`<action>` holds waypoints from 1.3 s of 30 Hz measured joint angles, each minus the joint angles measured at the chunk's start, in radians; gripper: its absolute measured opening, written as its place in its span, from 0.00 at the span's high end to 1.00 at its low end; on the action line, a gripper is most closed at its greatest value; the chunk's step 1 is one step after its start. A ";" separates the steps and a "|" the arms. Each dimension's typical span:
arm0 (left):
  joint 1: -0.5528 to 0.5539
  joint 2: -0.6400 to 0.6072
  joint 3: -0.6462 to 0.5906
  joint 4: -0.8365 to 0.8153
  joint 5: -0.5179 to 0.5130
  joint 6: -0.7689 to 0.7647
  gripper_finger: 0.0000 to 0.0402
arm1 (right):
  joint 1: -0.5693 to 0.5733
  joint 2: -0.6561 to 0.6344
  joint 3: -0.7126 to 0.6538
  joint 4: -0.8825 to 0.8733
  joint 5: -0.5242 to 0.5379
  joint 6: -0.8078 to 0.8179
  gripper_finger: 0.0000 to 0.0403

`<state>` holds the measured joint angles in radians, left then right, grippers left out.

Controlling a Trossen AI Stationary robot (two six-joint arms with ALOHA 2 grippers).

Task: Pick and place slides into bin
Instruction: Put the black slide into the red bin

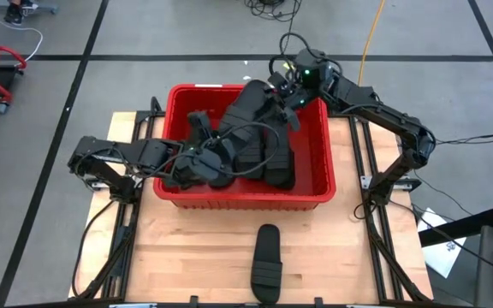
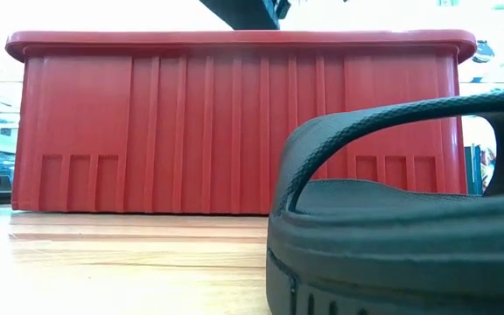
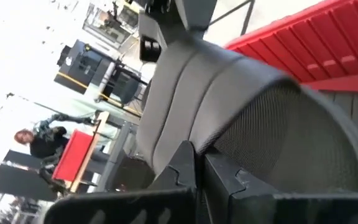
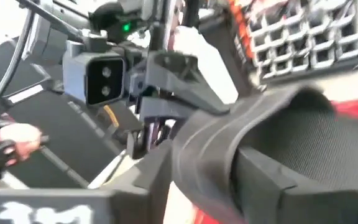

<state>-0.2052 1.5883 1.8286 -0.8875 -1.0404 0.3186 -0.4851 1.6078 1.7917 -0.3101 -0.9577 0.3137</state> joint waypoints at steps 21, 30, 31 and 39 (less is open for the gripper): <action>0.124 0.051 -0.015 -0.249 0.054 -0.273 1.00 | -0.117 -0.047 -0.001 -0.014 0.140 -0.070 0.45; 0.187 0.053 -0.192 -0.263 0.177 -0.396 1.00 | -0.106 -0.159 -0.001 -0.192 0.066 -0.318 0.75; 0.187 0.053 -0.213 -0.261 0.183 -0.409 1.00 | -0.105 -0.171 -0.001 -0.228 0.066 -0.339 0.83; 0.239 0.014 -0.395 -0.217 0.134 -0.598 1.00 | -0.065 -0.267 -0.104 -0.289 0.067 -0.394 0.99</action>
<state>0.0334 1.6020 1.4335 -1.1049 -0.9066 -0.2797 -0.5506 1.3410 1.6872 -0.5993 -0.8910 -0.0807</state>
